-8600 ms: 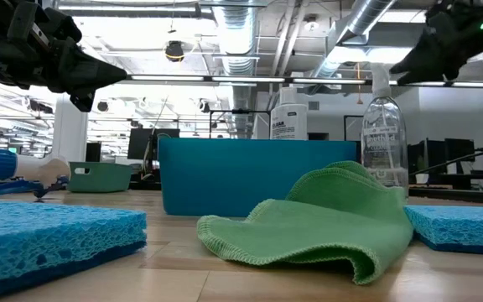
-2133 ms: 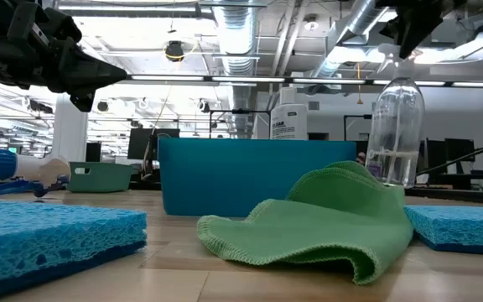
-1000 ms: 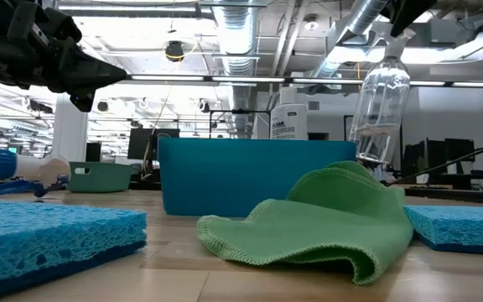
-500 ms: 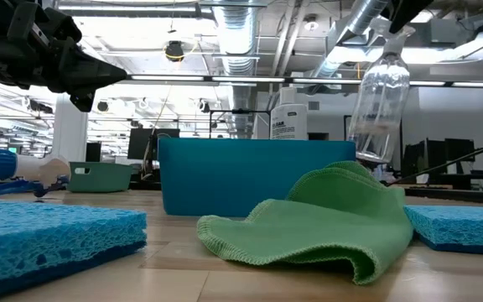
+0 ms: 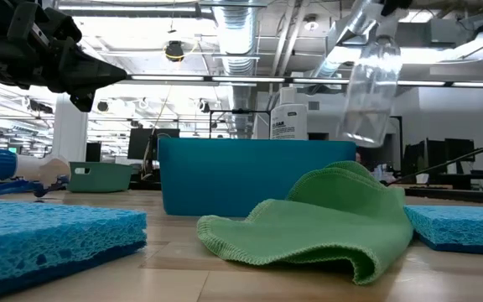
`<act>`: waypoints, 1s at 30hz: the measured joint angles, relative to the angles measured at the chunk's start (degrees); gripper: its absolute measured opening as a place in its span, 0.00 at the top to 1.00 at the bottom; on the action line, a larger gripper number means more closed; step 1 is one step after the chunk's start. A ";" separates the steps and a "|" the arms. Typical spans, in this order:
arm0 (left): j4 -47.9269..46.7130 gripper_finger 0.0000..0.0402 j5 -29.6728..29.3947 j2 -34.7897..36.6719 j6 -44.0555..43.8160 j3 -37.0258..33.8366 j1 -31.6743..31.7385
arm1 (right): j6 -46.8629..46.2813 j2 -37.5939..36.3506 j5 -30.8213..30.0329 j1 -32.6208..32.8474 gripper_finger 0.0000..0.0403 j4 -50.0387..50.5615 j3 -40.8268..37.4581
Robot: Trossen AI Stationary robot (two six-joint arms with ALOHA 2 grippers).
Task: Pick & Place Kitchen Items
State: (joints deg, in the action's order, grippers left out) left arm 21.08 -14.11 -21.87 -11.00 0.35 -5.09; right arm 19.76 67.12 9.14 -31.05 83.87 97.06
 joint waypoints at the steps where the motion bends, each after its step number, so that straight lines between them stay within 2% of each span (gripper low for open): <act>1: -0.02 1.00 0.01 0.01 0.02 0.00 -0.01 | -0.46 0.44 0.01 0.37 0.82 0.38 1.43; 19: 0.00 1.00 0.02 0.02 0.00 0.01 -0.01 | -7.82 13.85 -0.04 11.58 0.82 5.95 25.85; 30: -0.02 1.00 0.02 0.00 0.01 0.01 -0.01 | -12.35 21.32 -0.07 17.31 0.82 6.18 36.01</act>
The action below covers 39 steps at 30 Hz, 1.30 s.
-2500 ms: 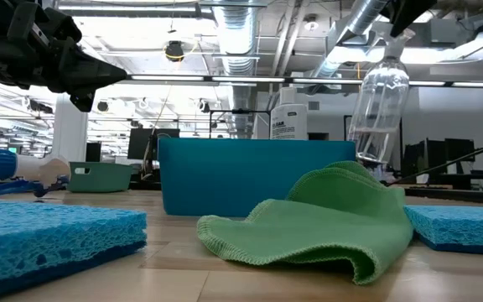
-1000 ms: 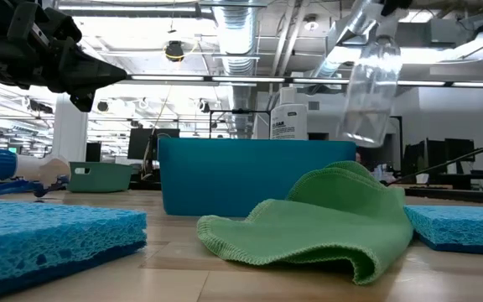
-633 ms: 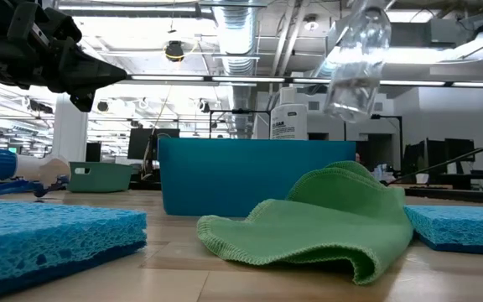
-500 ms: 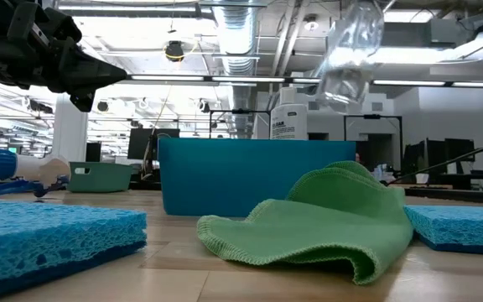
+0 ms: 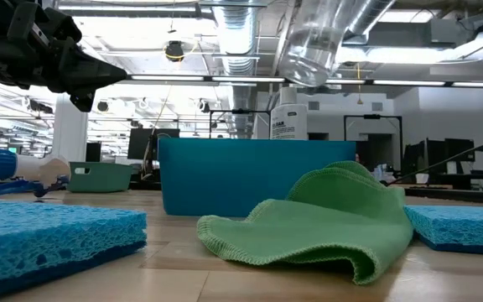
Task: Pick & Place Kitchen Items
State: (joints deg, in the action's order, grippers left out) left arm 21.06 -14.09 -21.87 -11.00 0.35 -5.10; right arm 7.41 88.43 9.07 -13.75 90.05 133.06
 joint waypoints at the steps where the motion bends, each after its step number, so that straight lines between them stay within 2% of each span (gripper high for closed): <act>1: 0.00 1.00 -0.01 0.01 -0.01 0.01 0.01 | -0.34 0.26 -0.02 0.29 0.82 -0.02 0.37; 9: 0.01 1.00 -0.01 0.02 -0.01 -0.01 0.01 | -4.58 0.93 -0.15 3.42 0.82 -0.01 1.34; 17: 0.02 1.00 -0.01 0.02 -0.01 0.01 0.00 | -12.33 0.93 -0.36 10.39 0.82 -0.01 1.34; 27: 0.00 1.00 -0.01 0.00 0.00 -0.01 0.01 | -18.52 4.76 -6.56 18.29 0.82 -1.11 1.42; 39: -0.01 1.00 0.00 0.00 0.00 -0.01 0.01 | -17.59 13.10 -8.14 18.92 0.82 -8.01 1.36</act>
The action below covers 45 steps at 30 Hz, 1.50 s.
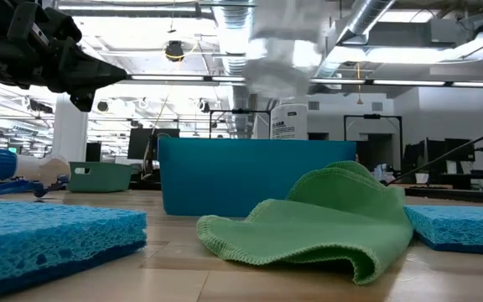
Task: Pick & Place Kitchen Items
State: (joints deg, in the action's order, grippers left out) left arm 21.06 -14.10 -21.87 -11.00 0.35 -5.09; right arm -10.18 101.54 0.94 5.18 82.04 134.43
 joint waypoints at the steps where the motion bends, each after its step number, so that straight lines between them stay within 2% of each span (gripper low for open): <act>1: 0.02 1.00 0.00 0.02 -0.01 0.00 -0.01 | 0.36 0.79 -0.47 -0.13 0.82 -0.72 0.01; 14: 0.00 1.00 0.01 0.00 0.01 -0.01 -0.01 | 4.16 6.23 -2.74 -4.14 0.82 -4.81 0.20; 30: 0.02 1.00 0.01 0.02 0.01 -0.01 -0.01 | 7.27 12.67 -5.52 -9.60 0.82 -4.93 0.04; 45: 0.00 1.00 -0.01 0.00 -0.01 -0.01 -0.01 | 7.97 16.74 -5.48 -10.89 0.82 -5.84 -0.02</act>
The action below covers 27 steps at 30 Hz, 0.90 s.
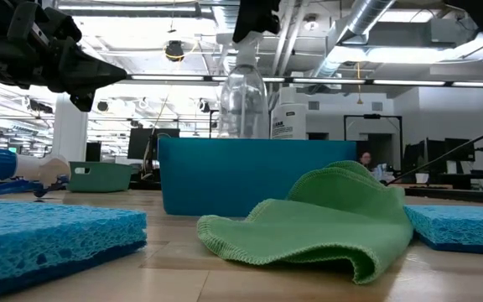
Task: Pick & Place Kitchen Items
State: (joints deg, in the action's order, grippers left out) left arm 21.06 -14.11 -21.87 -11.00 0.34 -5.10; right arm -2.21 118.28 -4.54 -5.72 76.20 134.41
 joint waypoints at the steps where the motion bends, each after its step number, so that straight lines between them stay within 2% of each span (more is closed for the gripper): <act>1: 0.00 1.00 0.02 0.02 0.00 0.02 0.00 | 0.29 0.26 -0.01 0.02 0.82 0.07 0.00; 27: 0.02 1.00 0.02 0.02 0.00 0.01 0.00 | 0.71 0.15 -2.15 -0.79 0.82 0.10 0.00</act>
State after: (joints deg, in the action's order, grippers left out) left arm 21.08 -14.09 -21.85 -11.00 0.35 -5.10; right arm -1.50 118.43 -6.70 -6.50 76.29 134.41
